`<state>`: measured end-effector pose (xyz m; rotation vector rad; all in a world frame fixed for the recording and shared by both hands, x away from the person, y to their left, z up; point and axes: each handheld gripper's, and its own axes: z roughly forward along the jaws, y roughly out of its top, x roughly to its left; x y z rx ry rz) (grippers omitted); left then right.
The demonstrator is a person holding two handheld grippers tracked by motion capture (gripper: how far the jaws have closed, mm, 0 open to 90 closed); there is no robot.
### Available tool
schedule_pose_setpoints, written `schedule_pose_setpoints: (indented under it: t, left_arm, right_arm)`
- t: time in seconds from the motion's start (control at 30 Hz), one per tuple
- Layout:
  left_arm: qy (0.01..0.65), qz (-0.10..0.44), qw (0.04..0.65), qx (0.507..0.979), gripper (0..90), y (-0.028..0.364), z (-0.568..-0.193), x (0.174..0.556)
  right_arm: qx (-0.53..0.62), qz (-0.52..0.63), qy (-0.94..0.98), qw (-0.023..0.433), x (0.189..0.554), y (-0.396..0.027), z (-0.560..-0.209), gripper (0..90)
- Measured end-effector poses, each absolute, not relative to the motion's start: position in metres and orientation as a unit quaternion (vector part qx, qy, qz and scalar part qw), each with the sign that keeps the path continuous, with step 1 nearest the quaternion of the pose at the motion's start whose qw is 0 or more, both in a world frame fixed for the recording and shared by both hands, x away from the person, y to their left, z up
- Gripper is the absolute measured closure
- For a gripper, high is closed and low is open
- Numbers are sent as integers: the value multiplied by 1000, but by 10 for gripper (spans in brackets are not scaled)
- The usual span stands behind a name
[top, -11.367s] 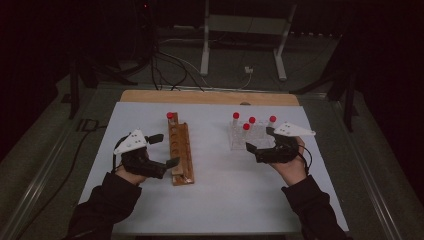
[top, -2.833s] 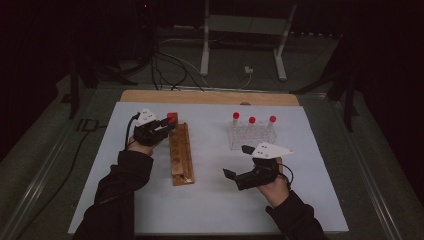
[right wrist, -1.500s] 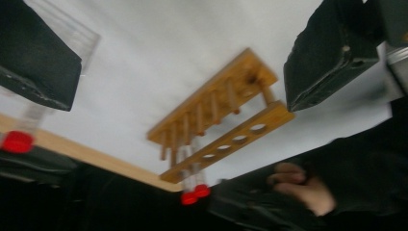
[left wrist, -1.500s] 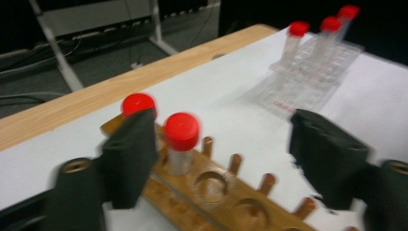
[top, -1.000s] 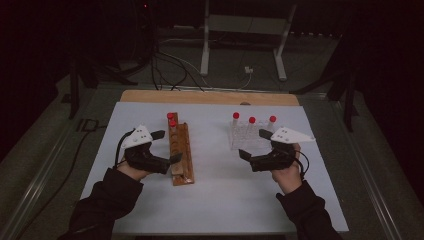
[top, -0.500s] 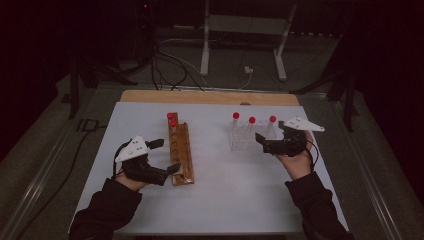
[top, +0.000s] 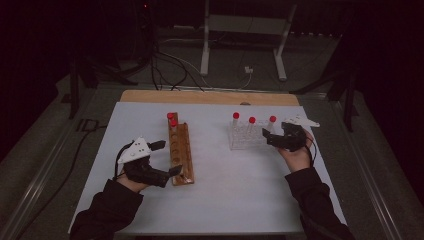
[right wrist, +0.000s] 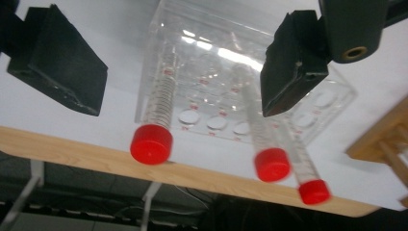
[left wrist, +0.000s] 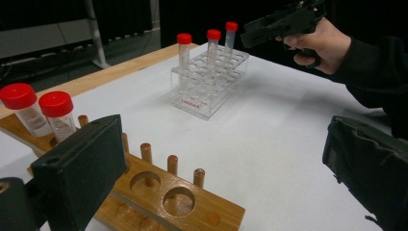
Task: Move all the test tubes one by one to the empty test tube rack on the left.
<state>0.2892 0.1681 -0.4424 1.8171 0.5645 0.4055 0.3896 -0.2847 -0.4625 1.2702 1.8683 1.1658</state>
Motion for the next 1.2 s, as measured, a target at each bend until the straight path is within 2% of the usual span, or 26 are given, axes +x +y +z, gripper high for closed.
schedule_pose_setpoints:
  t: [0.7,0.93,1.07,1.2]
  left_arm:
    - [240,169,562,774,21,168,-444,290]
    - [241,166,560,775,21,168,-445,291]
    - [243,168,559,775,21,168,-445,291]
    - [242,164,559,776,21,168,-446,291]
  right_arm:
    - [501,414,703,288,417,-288,-474,616]
    - [502,417,703,282,419,-290,-473,675]
    - [496,413,710,282,420,-288,-472,740]
    - [496,404,714,286,420,-285,-470,749]
